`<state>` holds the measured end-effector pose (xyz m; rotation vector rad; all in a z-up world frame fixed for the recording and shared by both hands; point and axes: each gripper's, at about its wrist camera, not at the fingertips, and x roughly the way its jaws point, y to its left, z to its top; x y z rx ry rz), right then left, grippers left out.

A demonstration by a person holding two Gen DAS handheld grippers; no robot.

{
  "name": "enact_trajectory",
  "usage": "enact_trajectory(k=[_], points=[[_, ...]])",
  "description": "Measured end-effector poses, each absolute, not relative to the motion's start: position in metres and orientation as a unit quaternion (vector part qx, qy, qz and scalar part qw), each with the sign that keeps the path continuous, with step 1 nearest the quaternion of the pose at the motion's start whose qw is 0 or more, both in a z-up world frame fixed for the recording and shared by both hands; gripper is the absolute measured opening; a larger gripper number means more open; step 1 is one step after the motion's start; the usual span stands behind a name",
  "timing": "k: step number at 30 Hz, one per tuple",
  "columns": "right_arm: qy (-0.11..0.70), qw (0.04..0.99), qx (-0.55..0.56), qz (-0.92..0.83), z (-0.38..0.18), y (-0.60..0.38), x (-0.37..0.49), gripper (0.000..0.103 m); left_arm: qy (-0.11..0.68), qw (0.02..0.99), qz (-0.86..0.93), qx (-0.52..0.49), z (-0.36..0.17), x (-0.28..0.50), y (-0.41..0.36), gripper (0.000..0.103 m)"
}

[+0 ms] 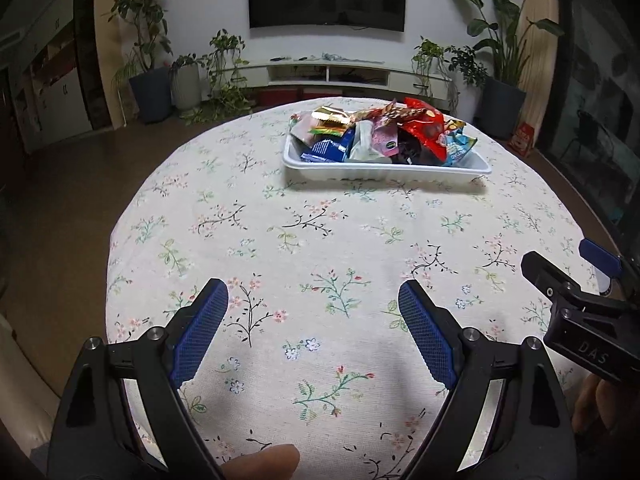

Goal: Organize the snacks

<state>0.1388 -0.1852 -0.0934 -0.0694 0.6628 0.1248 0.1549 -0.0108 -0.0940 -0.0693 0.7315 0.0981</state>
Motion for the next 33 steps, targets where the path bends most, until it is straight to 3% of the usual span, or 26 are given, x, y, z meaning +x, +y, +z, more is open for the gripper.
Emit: enact_trajectory(k=[33], points=[[0.33, 0.941, -0.052, 0.058, -0.0965, -0.1826, 0.138, 0.099, 0.37, 0.927, 0.045, -0.046, -0.1033, 0.1608, -0.0047, 0.087]])
